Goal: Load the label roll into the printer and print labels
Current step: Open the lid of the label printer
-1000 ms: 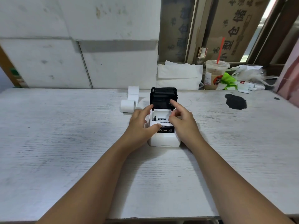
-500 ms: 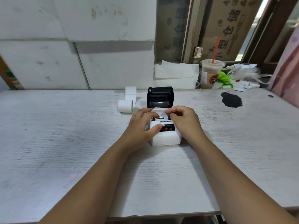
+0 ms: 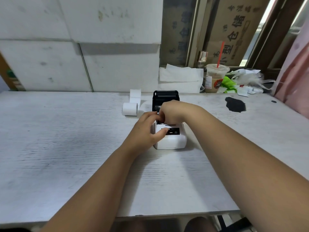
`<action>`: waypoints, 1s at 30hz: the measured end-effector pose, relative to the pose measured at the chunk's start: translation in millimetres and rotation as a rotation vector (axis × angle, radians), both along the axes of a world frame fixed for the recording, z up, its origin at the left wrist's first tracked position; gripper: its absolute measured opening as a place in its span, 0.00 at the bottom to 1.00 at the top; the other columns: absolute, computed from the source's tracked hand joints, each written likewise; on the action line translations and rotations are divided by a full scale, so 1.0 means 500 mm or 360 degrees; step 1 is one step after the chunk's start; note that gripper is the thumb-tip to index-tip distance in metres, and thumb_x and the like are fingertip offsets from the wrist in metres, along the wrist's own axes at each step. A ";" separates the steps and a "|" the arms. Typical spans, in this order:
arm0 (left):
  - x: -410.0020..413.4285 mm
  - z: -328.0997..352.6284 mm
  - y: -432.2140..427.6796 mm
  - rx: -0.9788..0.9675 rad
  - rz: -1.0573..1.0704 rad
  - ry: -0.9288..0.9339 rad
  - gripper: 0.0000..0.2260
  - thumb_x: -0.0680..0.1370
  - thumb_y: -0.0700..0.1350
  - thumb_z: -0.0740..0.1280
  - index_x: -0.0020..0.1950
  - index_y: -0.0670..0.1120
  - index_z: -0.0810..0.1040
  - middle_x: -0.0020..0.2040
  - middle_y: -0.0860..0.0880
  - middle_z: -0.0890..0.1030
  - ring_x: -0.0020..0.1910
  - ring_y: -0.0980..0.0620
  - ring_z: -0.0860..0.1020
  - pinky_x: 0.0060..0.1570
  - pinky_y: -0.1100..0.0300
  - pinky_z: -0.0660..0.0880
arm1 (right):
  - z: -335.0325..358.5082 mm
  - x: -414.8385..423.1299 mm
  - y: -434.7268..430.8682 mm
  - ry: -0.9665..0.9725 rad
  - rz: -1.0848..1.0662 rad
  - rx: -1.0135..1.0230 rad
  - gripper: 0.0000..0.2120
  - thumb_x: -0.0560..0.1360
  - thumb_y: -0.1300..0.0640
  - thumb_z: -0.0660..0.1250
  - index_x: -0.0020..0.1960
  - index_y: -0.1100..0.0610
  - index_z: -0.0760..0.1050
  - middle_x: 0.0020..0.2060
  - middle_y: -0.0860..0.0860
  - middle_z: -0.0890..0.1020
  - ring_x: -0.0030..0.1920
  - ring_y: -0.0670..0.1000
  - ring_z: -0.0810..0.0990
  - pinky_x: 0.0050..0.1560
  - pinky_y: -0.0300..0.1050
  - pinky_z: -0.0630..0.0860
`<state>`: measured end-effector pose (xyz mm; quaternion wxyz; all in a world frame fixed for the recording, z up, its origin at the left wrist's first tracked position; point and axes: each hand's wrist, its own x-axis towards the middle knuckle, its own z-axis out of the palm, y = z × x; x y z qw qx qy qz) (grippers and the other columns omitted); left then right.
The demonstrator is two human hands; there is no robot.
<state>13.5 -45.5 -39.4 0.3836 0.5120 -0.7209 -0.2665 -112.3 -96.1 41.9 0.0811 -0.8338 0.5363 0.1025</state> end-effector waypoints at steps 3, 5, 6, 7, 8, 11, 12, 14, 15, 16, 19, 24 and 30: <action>0.002 -0.002 -0.001 -0.0016 -0.0010 -0.0061 0.15 0.73 0.54 0.66 0.58 0.54 0.75 0.64 0.58 0.69 0.60 0.60 0.71 0.64 0.56 0.70 | 0.001 0.004 -0.009 0.0054 0.0023 0.0058 0.13 0.74 0.64 0.61 0.54 0.56 0.80 0.42 0.53 0.79 0.41 0.54 0.74 0.32 0.42 0.67; 0.003 -0.002 -0.002 -0.0041 -0.0006 -0.0125 0.16 0.72 0.56 0.65 0.59 0.54 0.75 0.64 0.59 0.70 0.57 0.62 0.71 0.61 0.57 0.71 | -0.001 0.005 -0.013 0.0070 0.0045 0.0095 0.14 0.74 0.63 0.60 0.55 0.57 0.79 0.44 0.54 0.79 0.42 0.54 0.74 0.36 0.43 0.69; 0.003 -0.002 -0.002 -0.0054 -0.0003 -0.0155 0.17 0.72 0.57 0.63 0.59 0.54 0.75 0.64 0.59 0.71 0.57 0.63 0.71 0.61 0.57 0.72 | -0.002 0.006 -0.014 0.0080 0.0053 0.0104 0.13 0.74 0.63 0.60 0.55 0.57 0.79 0.42 0.53 0.79 0.41 0.54 0.74 0.36 0.43 0.69; 0.003 -0.002 -0.003 -0.0067 0.0000 -0.0179 0.18 0.71 0.57 0.62 0.59 0.54 0.74 0.64 0.58 0.71 0.58 0.63 0.70 0.61 0.57 0.71 | -0.002 0.006 -0.014 0.0093 0.0058 0.0104 0.13 0.74 0.63 0.60 0.54 0.58 0.79 0.39 0.53 0.77 0.40 0.54 0.73 0.35 0.43 0.68; 0.004 -0.002 -0.004 -0.0082 0.0004 -0.0194 0.17 0.71 0.57 0.62 0.58 0.55 0.75 0.64 0.58 0.71 0.60 0.63 0.69 0.61 0.57 0.71 | -0.002 0.007 -0.014 0.0106 0.0061 0.0095 0.12 0.74 0.63 0.60 0.53 0.59 0.79 0.36 0.52 0.75 0.38 0.54 0.72 0.33 0.42 0.67; 0.003 -0.001 -0.003 -0.0099 0.0017 -0.0211 0.17 0.71 0.57 0.62 0.58 0.55 0.75 0.64 0.57 0.72 0.61 0.61 0.69 0.62 0.56 0.71 | 0.000 0.008 -0.011 0.0154 0.0072 0.0066 0.11 0.75 0.63 0.59 0.53 0.60 0.79 0.32 0.50 0.72 0.33 0.51 0.69 0.30 0.41 0.64; 0.003 0.000 -0.001 -0.0102 0.0027 -0.0214 0.17 0.71 0.57 0.62 0.58 0.55 0.75 0.63 0.57 0.72 0.61 0.60 0.70 0.61 0.56 0.71 | 0.001 0.008 -0.010 0.0178 0.0079 0.0060 0.12 0.75 0.63 0.59 0.53 0.60 0.79 0.33 0.50 0.72 0.33 0.50 0.69 0.30 0.41 0.64; 0.001 0.002 0.001 -0.0114 0.0046 -0.0212 0.18 0.70 0.57 0.63 0.58 0.54 0.76 0.63 0.56 0.73 0.59 0.60 0.71 0.60 0.56 0.72 | 0.002 0.008 -0.008 0.0207 0.0085 0.0051 0.13 0.75 0.64 0.59 0.54 0.60 0.79 0.35 0.51 0.74 0.34 0.51 0.70 0.30 0.41 0.64; 0.000 0.002 0.002 -0.0122 0.0053 -0.0210 0.18 0.70 0.57 0.63 0.58 0.53 0.76 0.63 0.56 0.73 0.59 0.59 0.71 0.60 0.56 0.72 | 0.002 0.006 -0.007 0.0208 0.0084 0.0043 0.13 0.74 0.64 0.60 0.54 0.60 0.79 0.36 0.52 0.74 0.35 0.52 0.70 0.30 0.41 0.64; -0.001 0.003 0.003 -0.0131 0.0058 -0.0209 0.18 0.70 0.57 0.63 0.57 0.53 0.76 0.62 0.55 0.73 0.59 0.59 0.71 0.60 0.56 0.72 | 0.002 0.004 -0.007 0.0201 0.0085 0.0026 0.13 0.74 0.64 0.60 0.54 0.60 0.79 0.37 0.52 0.75 0.36 0.53 0.70 0.30 0.41 0.64; -0.002 0.005 0.004 -0.0135 0.0065 -0.0217 0.15 0.70 0.57 0.63 0.54 0.53 0.76 0.61 0.56 0.73 0.55 0.60 0.71 0.57 0.57 0.73 | -0.001 -0.001 -0.008 0.0158 0.0084 -0.0046 0.11 0.74 0.63 0.62 0.54 0.61 0.78 0.41 0.53 0.76 0.39 0.54 0.71 0.30 0.41 0.64; 0.000 0.005 0.004 -0.0131 0.0065 -0.0253 0.18 0.70 0.58 0.62 0.55 0.51 0.75 0.61 0.57 0.72 0.53 0.60 0.72 0.56 0.59 0.73 | -0.017 -0.012 -0.005 -0.0071 0.0001 -0.0246 0.04 0.76 0.54 0.63 0.49 0.54 0.73 0.45 0.52 0.77 0.45 0.54 0.75 0.37 0.44 0.69; 0.001 0.006 0.007 -0.0069 0.0054 -0.0280 0.16 0.74 0.57 0.64 0.59 0.53 0.74 0.65 0.57 0.68 0.55 0.58 0.73 0.56 0.60 0.71 | -0.026 -0.046 0.026 -0.0549 -0.0308 -0.0632 0.10 0.76 0.51 0.61 0.55 0.49 0.75 0.46 0.50 0.80 0.46 0.54 0.76 0.40 0.45 0.68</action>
